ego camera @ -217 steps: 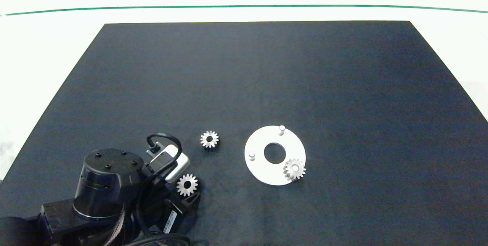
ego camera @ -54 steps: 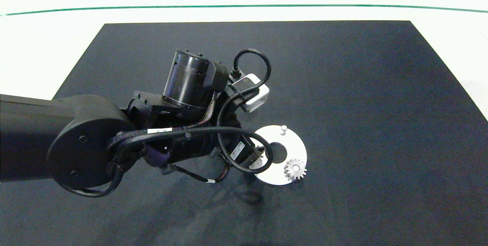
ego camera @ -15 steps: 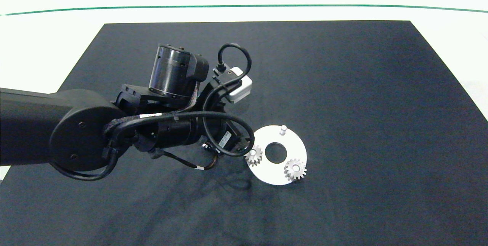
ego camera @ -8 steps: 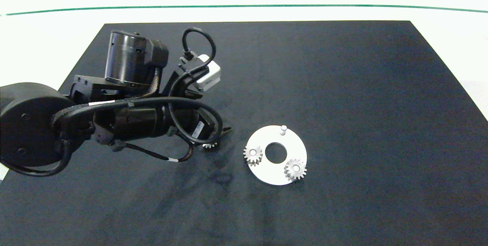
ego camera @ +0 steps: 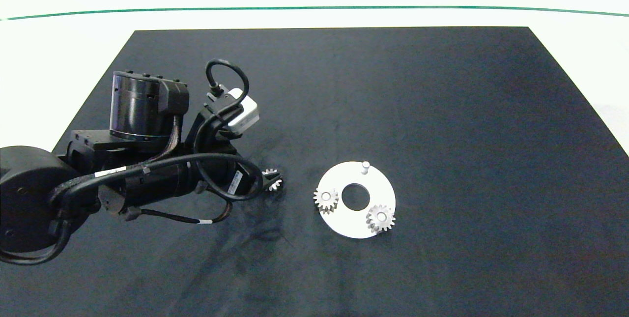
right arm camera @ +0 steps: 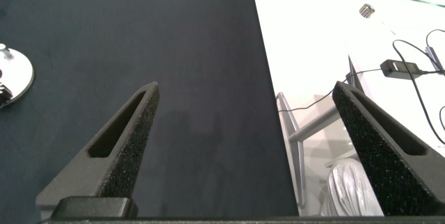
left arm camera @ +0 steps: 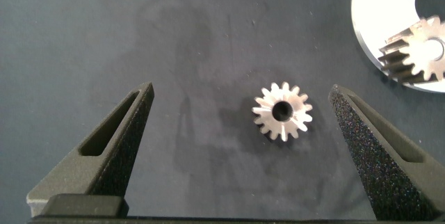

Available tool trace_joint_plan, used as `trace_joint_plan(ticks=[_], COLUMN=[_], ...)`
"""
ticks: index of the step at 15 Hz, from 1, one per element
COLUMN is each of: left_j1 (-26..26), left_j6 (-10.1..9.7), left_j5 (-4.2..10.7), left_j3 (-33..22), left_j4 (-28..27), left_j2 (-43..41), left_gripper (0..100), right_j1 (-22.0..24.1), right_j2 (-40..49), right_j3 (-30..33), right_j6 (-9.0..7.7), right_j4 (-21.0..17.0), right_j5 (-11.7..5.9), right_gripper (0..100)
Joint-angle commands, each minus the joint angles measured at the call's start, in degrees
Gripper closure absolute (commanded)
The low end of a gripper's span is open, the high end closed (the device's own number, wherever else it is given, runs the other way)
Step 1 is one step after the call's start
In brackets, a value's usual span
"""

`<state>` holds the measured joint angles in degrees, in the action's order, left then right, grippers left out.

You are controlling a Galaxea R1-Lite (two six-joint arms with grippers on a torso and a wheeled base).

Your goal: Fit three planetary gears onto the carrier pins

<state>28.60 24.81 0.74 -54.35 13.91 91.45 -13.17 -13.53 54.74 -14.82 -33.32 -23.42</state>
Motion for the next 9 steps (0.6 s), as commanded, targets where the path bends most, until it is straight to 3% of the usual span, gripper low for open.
trace_joint_plan(ticks=[1,9], left_j1=[1.3,2.0], left_j6=[0.24,0.68], left_j5=[0.31,0.49], left_j3=[1.4,5.6], left_j4=[1.7,8.2], left_j2=[1.4,5.2], left_gripper=[0,0], right_j1=[0.0,-0.1], right_j2=[-0.6,-0.7], right_j3=[0.4,0.4], right_j6=[-0.12,-0.12], right_j4=[-0.1,-0.1], right_j5=[-0.14,-0.14], right_gripper=[0,0])
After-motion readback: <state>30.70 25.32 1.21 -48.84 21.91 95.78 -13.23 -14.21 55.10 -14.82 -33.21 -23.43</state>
